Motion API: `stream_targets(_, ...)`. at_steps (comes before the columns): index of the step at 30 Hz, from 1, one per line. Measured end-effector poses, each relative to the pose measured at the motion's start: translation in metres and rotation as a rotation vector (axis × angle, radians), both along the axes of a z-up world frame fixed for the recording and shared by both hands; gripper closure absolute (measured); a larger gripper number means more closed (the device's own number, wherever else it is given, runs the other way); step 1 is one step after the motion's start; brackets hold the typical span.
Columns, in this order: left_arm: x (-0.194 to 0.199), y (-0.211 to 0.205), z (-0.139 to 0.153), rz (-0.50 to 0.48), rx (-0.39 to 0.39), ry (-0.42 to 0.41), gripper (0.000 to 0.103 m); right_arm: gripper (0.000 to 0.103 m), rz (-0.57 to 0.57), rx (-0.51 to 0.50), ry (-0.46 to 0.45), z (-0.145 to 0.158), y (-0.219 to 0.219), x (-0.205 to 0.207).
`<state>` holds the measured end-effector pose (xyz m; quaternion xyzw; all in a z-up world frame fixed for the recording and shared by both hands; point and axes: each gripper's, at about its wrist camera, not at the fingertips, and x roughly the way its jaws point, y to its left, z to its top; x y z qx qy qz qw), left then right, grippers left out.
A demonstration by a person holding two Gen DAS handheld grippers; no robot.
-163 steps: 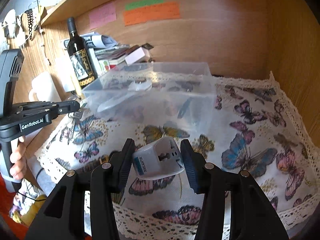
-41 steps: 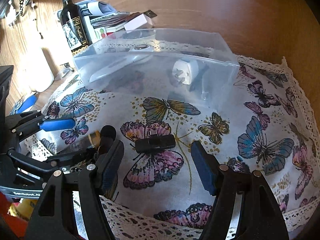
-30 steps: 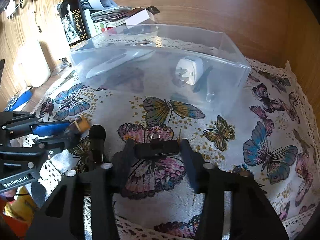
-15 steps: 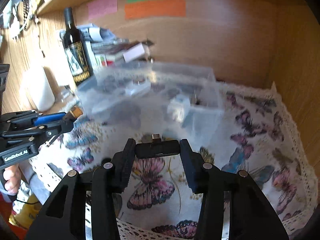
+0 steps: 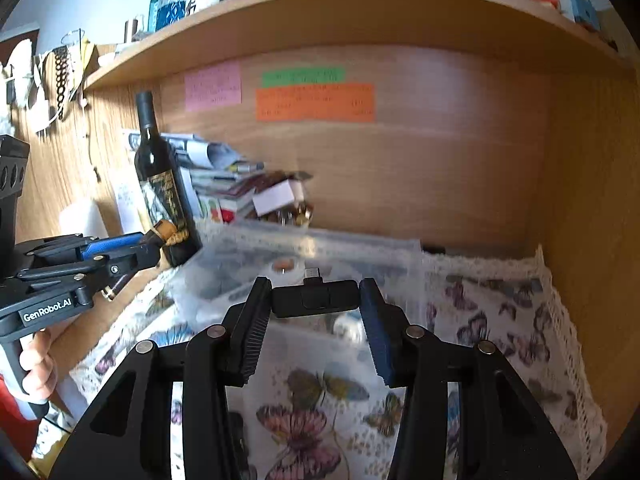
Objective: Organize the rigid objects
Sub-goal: 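Lower the black box and USB stick into the clear box and release both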
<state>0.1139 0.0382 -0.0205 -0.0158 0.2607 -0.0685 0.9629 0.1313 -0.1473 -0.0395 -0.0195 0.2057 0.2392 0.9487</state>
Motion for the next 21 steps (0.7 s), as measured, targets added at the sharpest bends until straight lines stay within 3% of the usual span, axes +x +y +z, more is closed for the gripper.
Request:
stream_targets(6,0.024,0.001,0.004,0.008,-0.001,0.006,0.08,0.061,0.003,0.008,0.004,0.005,0.01,0.022)
stream_targets(13,0.057,-0.002,-0.013,-0.007,-0.001,0.075,0.08,0.061,0.043,-0.003,0.067,-0.007,0.027,0.051)
stream_targets(21,0.09,-0.007,-0.04,-0.032,0.013,0.178,0.08,0.061,0.039,-0.078,0.201,-0.038,0.042,0.081)
